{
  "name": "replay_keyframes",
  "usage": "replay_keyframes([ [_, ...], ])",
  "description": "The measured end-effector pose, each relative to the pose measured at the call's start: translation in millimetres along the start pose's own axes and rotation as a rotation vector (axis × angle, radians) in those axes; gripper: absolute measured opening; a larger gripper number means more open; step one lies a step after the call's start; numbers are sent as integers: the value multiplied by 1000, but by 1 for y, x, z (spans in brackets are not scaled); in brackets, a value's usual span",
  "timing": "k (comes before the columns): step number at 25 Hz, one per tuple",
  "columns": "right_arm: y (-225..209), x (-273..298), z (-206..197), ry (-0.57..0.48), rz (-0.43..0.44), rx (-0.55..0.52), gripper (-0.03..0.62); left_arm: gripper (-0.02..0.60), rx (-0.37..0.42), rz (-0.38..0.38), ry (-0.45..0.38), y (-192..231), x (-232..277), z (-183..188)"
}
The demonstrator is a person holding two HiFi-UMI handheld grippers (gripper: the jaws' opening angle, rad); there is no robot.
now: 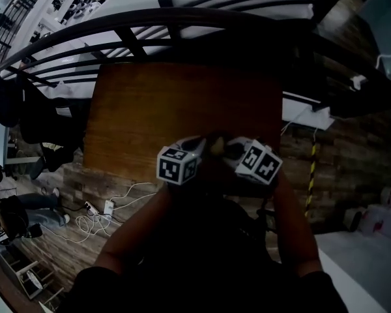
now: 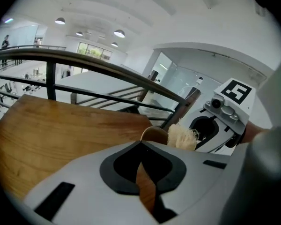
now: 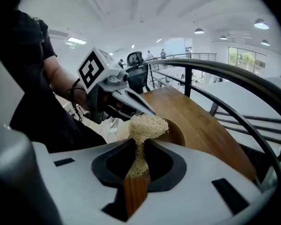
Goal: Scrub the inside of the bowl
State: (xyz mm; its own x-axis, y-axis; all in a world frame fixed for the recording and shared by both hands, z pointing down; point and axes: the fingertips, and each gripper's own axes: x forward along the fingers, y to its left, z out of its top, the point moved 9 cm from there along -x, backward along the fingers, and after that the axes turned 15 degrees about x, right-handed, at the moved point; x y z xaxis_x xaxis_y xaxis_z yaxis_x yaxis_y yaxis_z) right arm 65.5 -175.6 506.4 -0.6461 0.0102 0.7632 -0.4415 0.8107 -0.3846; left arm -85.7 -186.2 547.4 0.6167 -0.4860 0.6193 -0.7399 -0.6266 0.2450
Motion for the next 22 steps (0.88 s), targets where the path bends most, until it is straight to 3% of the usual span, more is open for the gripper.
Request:
replay_keyframes([
  [5, -22, 3, -8, -194, -29, 191, 71, 0, -68, -1, 39, 17, 8, -17],
  [12, -41, 32, -29, -335, -110, 374, 71, 0, -125, -8, 88, 35, 29, -37],
  [16, -49, 48, -40, -367, -167, 472, 71, 0, -158, -16, 114, 44, 40, -53],
  [22, -53, 66, -50, -364, -173, 517, 71, 0, -206, -20, 160, 55, 60, -78],
])
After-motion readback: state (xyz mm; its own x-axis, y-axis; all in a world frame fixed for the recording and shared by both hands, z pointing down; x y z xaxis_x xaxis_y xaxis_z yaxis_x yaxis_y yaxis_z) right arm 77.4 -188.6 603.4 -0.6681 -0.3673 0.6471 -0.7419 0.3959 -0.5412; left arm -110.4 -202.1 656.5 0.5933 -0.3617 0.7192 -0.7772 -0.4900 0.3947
